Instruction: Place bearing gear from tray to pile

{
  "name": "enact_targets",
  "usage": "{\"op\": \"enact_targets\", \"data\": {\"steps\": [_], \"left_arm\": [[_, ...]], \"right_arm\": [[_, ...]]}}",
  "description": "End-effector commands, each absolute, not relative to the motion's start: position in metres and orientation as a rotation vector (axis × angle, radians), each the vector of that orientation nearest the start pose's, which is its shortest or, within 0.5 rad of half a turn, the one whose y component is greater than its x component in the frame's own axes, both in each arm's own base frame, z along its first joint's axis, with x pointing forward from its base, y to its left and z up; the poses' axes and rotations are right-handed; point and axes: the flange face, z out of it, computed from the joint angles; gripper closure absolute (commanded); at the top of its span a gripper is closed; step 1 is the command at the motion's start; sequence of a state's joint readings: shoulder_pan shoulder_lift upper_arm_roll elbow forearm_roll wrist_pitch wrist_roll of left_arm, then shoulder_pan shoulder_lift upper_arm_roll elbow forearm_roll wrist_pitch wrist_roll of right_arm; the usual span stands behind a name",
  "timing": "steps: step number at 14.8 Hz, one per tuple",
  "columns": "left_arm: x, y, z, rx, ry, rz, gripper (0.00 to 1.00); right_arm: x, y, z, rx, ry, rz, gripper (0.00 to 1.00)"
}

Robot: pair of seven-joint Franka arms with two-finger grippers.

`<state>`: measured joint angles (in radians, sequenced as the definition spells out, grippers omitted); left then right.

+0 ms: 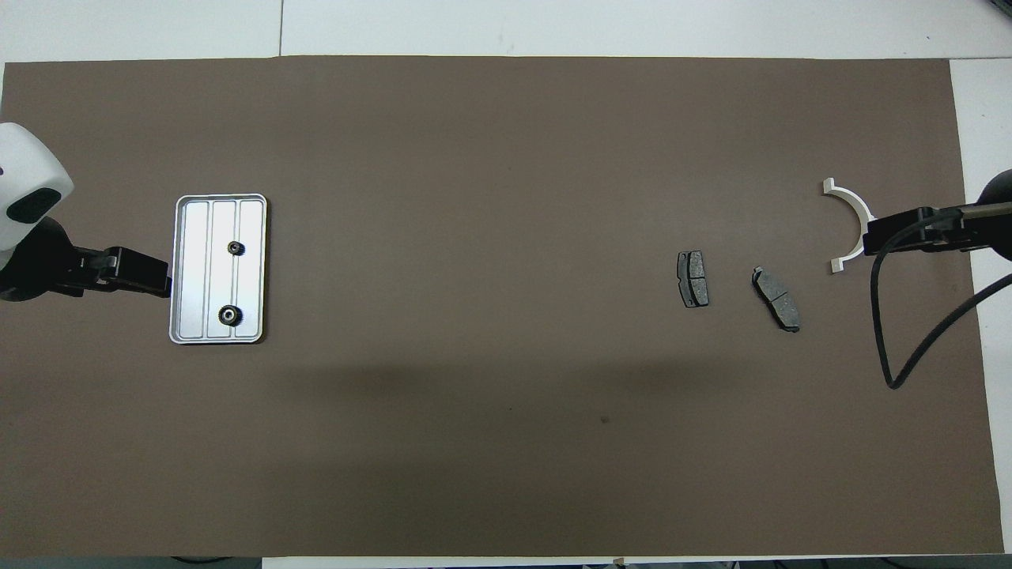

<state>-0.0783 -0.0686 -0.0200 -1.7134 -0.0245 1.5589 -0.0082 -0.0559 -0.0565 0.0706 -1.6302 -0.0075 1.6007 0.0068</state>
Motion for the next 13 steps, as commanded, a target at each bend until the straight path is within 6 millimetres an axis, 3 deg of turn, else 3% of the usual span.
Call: {"op": "enact_targets", "data": {"steps": [1, 5, 6, 9, 11, 13], "left_arm": [[0.517, -0.057, 0.59, -3.16, 0.131, 0.119, 0.0], [0.506, -0.044, 0.589, -3.144, 0.105, 0.179, 0.0], [0.507, -0.033, 0.59, -3.139, 0.094, 0.16, 0.0], [0.522, 0.037, 0.589, -3.139, 0.099, -0.012, 0.0], [0.528, 0.05, 0.572, -3.14, 0.064, -0.051, 0.0], [0.541, 0.049, 0.535, -3.141, 0.066, -0.034, 0.0]], "right_arm": [[0.536, 0.005, 0.632, -3.156, -0.024, -0.063, 0.0], [0.537, 0.005, 0.632, -3.156, -0.024, -0.063, 0.0], [0.536, 0.004, 0.632, -3.154, -0.022, -0.063, 0.0], [0.536, -0.002, 0.632, -3.154, -0.007, -0.062, 0.0], [0.537, -0.003, 0.633, -3.154, -0.005, -0.067, 0.0], [0.537, -0.003, 0.633, -3.154, -0.003, -0.067, 0.0]]}}
